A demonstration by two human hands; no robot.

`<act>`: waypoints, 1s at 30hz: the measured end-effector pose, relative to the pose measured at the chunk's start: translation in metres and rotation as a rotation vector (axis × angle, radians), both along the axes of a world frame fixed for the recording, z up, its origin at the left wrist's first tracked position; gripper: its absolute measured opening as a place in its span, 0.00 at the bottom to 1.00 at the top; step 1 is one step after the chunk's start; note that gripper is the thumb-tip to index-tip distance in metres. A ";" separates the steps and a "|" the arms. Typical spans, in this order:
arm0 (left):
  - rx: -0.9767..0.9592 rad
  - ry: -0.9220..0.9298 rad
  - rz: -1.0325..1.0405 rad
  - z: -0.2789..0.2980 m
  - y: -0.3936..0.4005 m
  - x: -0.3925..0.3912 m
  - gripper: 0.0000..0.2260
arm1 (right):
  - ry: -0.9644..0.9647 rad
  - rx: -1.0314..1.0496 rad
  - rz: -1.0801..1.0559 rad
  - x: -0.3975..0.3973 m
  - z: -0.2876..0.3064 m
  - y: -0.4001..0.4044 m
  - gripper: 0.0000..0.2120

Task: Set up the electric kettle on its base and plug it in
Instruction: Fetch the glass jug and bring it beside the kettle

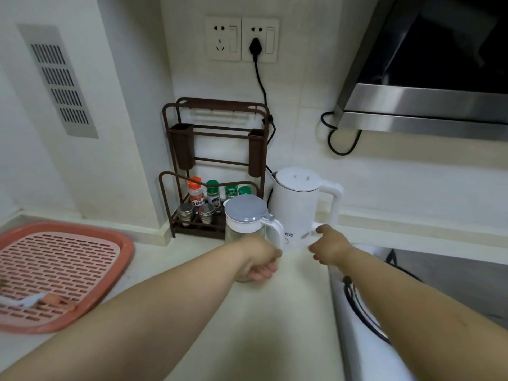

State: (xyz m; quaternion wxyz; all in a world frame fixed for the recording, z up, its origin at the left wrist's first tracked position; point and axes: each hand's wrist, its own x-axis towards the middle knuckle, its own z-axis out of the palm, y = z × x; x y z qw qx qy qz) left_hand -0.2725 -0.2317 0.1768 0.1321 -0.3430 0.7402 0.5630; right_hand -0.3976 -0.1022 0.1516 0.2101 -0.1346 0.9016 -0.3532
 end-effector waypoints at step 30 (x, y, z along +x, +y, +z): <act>0.041 0.446 0.679 -0.003 0.041 -0.180 0.28 | 0.062 -0.063 0.155 -0.183 0.003 0.017 0.18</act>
